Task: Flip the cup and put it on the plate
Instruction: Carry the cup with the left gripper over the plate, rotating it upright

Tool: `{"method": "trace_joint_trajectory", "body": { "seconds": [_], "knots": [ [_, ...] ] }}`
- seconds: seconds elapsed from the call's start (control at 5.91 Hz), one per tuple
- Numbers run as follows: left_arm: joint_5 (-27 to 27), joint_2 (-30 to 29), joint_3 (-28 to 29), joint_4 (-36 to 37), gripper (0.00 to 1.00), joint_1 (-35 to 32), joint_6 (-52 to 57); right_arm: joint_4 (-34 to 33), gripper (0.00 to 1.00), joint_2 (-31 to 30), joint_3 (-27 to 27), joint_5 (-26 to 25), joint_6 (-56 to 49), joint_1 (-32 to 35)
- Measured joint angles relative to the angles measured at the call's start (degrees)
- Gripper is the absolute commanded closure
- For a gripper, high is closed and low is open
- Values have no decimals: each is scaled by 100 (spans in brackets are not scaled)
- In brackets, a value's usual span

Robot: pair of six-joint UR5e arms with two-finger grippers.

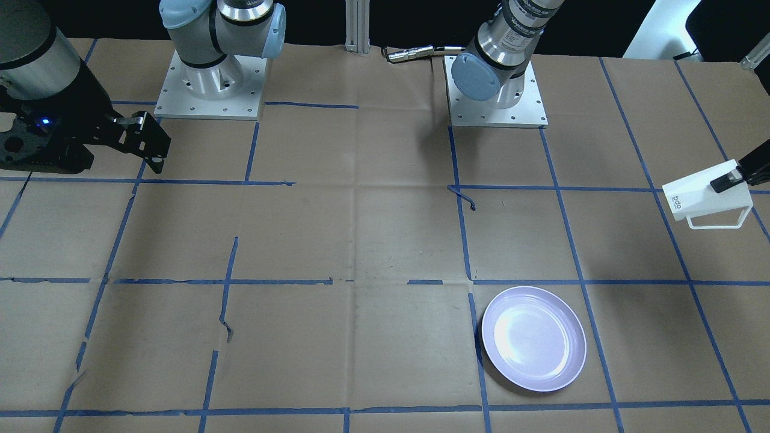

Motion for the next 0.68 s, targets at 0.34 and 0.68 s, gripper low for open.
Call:
{"method": "trace_joint_trajectory", "body": {
  "seconds": [0.34,0.68],
  "knots": [
    [1231,56,0,1820,100,-1954,-2005,-4,0,0,0,0,0,2],
    [2422,-133,-22,2902,100,-3664,-3185,-4,0,0,0,0,0,2]
  ]
}}
